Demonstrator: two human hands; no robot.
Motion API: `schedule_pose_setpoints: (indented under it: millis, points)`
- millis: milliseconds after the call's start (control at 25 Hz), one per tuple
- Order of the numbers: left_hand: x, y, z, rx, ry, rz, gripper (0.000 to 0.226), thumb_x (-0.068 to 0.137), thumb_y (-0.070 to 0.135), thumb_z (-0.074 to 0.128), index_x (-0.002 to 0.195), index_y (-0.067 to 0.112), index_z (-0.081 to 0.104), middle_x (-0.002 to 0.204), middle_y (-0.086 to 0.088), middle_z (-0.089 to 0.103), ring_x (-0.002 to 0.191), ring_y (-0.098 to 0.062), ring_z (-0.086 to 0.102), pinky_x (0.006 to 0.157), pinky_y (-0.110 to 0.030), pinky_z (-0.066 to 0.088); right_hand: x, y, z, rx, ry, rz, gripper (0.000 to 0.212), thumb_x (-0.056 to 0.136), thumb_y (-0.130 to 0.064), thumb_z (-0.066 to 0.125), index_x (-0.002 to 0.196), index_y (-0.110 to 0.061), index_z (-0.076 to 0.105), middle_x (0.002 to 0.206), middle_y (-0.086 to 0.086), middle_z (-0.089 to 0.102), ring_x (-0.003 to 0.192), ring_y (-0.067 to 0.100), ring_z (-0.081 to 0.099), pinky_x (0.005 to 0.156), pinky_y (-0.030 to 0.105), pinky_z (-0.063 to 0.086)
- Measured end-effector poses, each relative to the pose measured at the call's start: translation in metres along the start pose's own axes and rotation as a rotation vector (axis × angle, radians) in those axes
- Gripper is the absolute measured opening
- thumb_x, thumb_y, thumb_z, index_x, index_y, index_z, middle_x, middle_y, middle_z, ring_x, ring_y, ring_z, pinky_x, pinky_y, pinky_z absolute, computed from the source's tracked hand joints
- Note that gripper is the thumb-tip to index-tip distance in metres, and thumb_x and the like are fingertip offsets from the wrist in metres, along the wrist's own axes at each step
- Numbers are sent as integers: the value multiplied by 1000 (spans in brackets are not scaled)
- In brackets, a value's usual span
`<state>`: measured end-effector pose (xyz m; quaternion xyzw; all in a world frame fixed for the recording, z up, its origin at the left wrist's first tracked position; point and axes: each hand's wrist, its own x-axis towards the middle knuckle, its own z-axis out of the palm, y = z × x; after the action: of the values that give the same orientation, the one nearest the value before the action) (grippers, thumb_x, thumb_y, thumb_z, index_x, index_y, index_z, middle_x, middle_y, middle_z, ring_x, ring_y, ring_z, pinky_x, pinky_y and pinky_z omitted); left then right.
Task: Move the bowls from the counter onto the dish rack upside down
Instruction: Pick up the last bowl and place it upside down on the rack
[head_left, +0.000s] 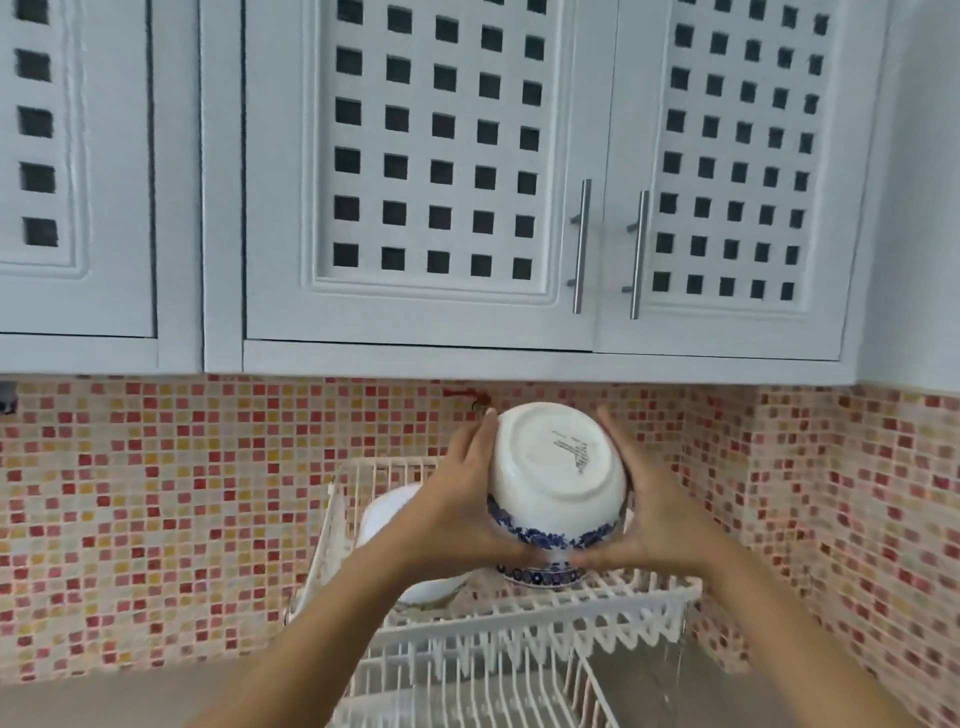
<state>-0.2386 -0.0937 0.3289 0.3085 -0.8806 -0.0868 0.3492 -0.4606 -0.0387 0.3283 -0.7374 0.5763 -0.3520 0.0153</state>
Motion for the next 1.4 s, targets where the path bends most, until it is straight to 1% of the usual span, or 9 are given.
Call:
schedule_pose_setpoints:
  millis: [120,240,400,600,800,960,1080,1280,1400]
  points:
    - [22,7,39,82,-29,-40,138,55,53,83,151,14,-8,160,1,1,147,-18,11,116,-27,18,4,36,-2,-60,-34,4,144,38,-63,85,145,-40,-9,155,-18,8,143,6,13,119,38,18]
    - [35,6,68,137,-64,-140,141,56,49,85,150,11,-12,161,-3,-2,149,-22,4,119,-35,16,11,64,4,-83,-99,5,145,42,-61,85,147,-34,-11,157,-14,3,144,9,10,119,39,18]
    - [40,7,90,190,-89,-229,141,55,40,88,150,8,-12,159,-10,4,145,-27,17,116,-37,26,22,89,16,-129,-173,-19,149,41,-63,84,146,-32,-17,159,-11,-5,146,13,5,120,42,16]
    - [43,0,108,247,-115,-297,141,54,36,88,149,14,-14,152,-13,14,138,-32,27,111,-43,33,28,101,27,-182,-213,-73,150,40,-61,85,146,-31,-16,157,-9,-7,145,19,11,116,44,27]
    - [39,-15,123,279,-114,-301,137,59,40,83,149,17,-17,148,-10,18,135,-31,31,107,-40,38,29,110,39,-139,-245,-99,142,51,-50,86,147,-26,-16,156,-4,0,143,22,18,116,38,26]
    - [37,-22,126,261,-83,-273,132,59,38,81,148,29,-16,148,-8,16,134,-30,33,107,-39,39,28,112,42,-98,-247,-119,140,55,-46,86,147,-23,-17,158,-5,-8,146,18,8,115,32,19]
    - [38,-22,127,234,-80,-282,131,57,33,82,148,30,-13,147,-6,16,134,-29,33,106,-40,40,28,114,43,-169,-239,-102,141,57,-48,84,146,-22,-22,159,-3,-17,148,17,-4,117,34,17]
    - [39,-19,126,186,-72,-273,124,64,36,80,149,25,-9,155,-4,12,143,-25,20,113,-40,28,28,115,44,-259,-194,-21,143,53,-51,85,147,-19,-17,158,3,-7,146,26,10,115,42,29]
    - [35,-13,124,175,-72,-281,116,71,31,77,151,16,-5,159,-4,7,147,-23,13,116,-36,21,28,112,44,-229,-175,-45,140,47,-47,89,148,-21,-5,155,4,12,141,24,25,110,40,36]
